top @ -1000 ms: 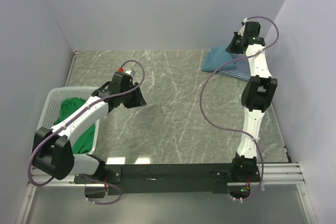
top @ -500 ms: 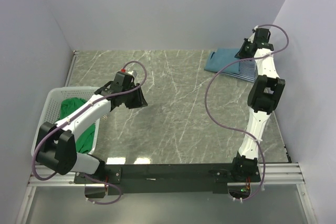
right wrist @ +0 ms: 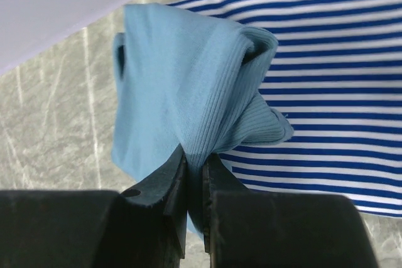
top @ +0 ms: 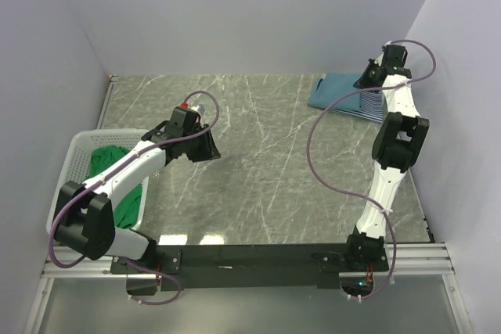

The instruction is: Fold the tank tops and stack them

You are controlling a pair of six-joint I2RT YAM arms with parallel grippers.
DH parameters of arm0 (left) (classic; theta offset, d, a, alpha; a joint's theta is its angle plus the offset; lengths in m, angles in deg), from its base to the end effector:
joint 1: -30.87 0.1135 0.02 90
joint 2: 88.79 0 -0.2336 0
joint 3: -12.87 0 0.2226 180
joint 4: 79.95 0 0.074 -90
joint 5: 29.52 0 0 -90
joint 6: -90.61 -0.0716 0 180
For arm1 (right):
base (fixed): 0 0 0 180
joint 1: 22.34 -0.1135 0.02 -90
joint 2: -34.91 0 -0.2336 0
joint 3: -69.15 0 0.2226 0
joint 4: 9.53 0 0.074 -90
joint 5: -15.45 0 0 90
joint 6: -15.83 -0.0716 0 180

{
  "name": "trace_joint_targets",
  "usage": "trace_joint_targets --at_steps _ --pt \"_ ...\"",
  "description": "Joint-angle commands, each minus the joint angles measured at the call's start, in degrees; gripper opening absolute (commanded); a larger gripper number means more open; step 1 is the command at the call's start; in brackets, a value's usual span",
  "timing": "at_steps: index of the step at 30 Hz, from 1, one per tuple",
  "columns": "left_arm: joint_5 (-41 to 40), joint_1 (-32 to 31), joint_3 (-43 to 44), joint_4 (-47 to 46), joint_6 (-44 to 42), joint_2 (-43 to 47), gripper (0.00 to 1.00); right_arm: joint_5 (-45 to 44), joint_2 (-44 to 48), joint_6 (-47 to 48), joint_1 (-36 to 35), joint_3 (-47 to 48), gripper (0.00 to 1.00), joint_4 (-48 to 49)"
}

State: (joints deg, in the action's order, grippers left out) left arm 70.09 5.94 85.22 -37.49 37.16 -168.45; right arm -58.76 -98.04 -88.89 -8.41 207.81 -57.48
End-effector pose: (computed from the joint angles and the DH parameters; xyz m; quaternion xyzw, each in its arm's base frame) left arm 0.2600 -0.1340 0.2046 -0.0661 0.9338 -0.2428 0.2543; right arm 0.4962 -0.1030 0.2106 0.1702 0.8913 0.1284 0.4001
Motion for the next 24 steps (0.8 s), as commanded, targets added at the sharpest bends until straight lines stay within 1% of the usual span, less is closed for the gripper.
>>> trace_joint_targets --at_steps 1,2,3,5,6,7,8,9,10,16,17,19,20,21,22,23,24 --pt "1.6 0.3 1.6 -2.1 -1.2 0.2 0.39 -3.2 4.3 -1.8 1.7 -3.1 0.0 3.0" --pt "1.6 0.3 1.5 -2.2 -1.3 0.4 0.39 -3.2 4.5 -2.2 1.9 -4.3 0.0 4.0" --pt "1.6 0.3 1.5 -2.2 -1.3 0.6 0.39 -3.4 4.9 -2.9 2.2 -5.3 0.06 4.3" --pt "1.7 0.3 1.3 -2.3 -1.3 0.7 0.4 -6.1 5.1 -4.3 2.5 -7.0 0.28 3.7" --pt "1.9 0.3 1.1 -2.6 -1.2 0.9 0.4 -6.6 5.9 -5.1 2.5 -7.5 0.47 3.7" --pt "1.9 0.3 1.0 -2.7 -1.0 1.0 0.41 -8.0 6.6 -5.7 2.4 -9.2 0.53 3.8" --pt "2.0 0.3 0.8 -2.7 -1.0 1.3 0.41 -8.3 7.3 -6.5 2.4 -10.3 0.7 4.6" --pt "2.0 0.3 0.5 -3.3 -0.6 1.4 0.42 -8.6 9.5 -7.0 2.3 -11.7 0.74 5.3" --pt "2.0 0.3 0.3 -3.4 -0.4 1.7 0.43 -9.5 10.8 -7.4 2.2 -14.7 0.75 6.1" --pt "0.7 0.6 -0.4 -3.3 1.0 4.0 0.43 -15.1 20.1 -9.4 0.0 -25.0 0.77 8.4" --pt "0.2 0.7 -0.5 -3.2 1.7 4.8 0.43 -15.7 22.9 -10.3 -0.4 -26.7 0.77 8.8" --pt "-1.0 1.0 -0.7 -2.9 2.4 5.6 0.43 -17.2 26.2 -10.9 -1.3 -32.8 0.77 10.2" --pt "-1.6 1.2 -0.4 -2.7 3.1 6.3 0.43 -17.7 29.9 -11.6 -2.7 -35.1 0.77 11.7" --pt "-3.3 1.5 -0.4 -2.3 3.5 6.9 0.43 -18.3 31.9 -11.7 -3.6 -39.9 0.77 12.8" --pt "-4.3 1.8 -0.3 -1.9 3.9 7.3 0.43 -18.7 33.7 -12.3 -4.7 -42.3 0.77 14.4" --pt "-5.2 2.2 -0.1 -0.9 4.6 8.4 0.43 -18.8 37.3 -12.3 -7.1 -44.7 0.77 15.2" --pt "-6.1 3.0 0.2 0.0 5.1 9.0 0.44 -19.7 39.0 -12.4 -8.6 -48.8 0.77 15.8"
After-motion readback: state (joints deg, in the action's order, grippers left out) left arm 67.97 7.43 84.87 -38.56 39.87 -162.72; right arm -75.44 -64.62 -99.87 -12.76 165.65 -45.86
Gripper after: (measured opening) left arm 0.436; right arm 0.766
